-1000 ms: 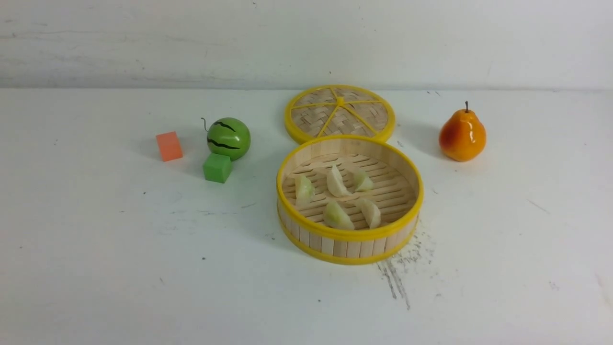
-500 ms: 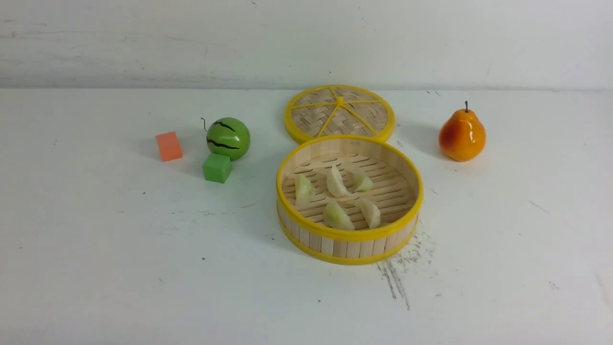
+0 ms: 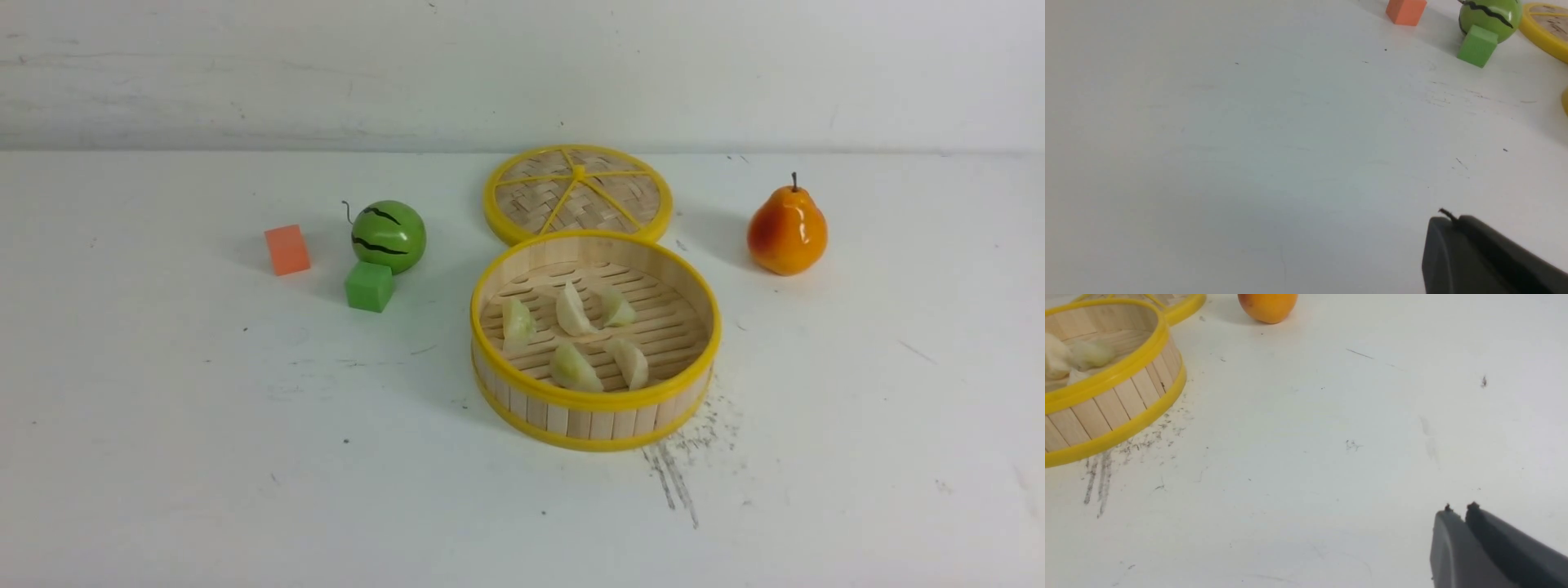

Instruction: Put the dumplings into the steamer on the white table.

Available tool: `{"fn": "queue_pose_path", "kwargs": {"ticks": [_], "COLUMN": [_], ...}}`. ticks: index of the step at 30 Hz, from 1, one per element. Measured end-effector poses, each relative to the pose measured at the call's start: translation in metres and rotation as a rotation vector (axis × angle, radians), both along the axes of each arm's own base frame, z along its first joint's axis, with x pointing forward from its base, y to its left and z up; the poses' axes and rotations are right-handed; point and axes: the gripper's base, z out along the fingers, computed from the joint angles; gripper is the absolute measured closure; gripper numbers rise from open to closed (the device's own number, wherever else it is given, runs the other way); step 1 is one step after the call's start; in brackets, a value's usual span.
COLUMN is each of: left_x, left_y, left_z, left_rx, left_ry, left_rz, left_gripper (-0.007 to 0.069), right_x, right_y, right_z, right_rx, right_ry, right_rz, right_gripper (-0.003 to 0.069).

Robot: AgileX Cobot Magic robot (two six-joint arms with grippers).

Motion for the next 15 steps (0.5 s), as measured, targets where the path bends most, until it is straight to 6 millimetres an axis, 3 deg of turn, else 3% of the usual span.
{"fn": "queue_pose_path", "kwargs": {"ticks": [15], "left_x": [0.0000], "left_y": [0.0000], "left_z": [0.0000], "left_rx": [0.000], "left_ry": [0.000], "left_rz": [0.000], "left_gripper": [0.0638], "right_x": [0.0000], "right_y": [0.0000], "right_z": [-0.0001], "right_rx": [0.000], "right_ry": [0.001], "right_rz": [0.000], "right_gripper": [0.0589]}}
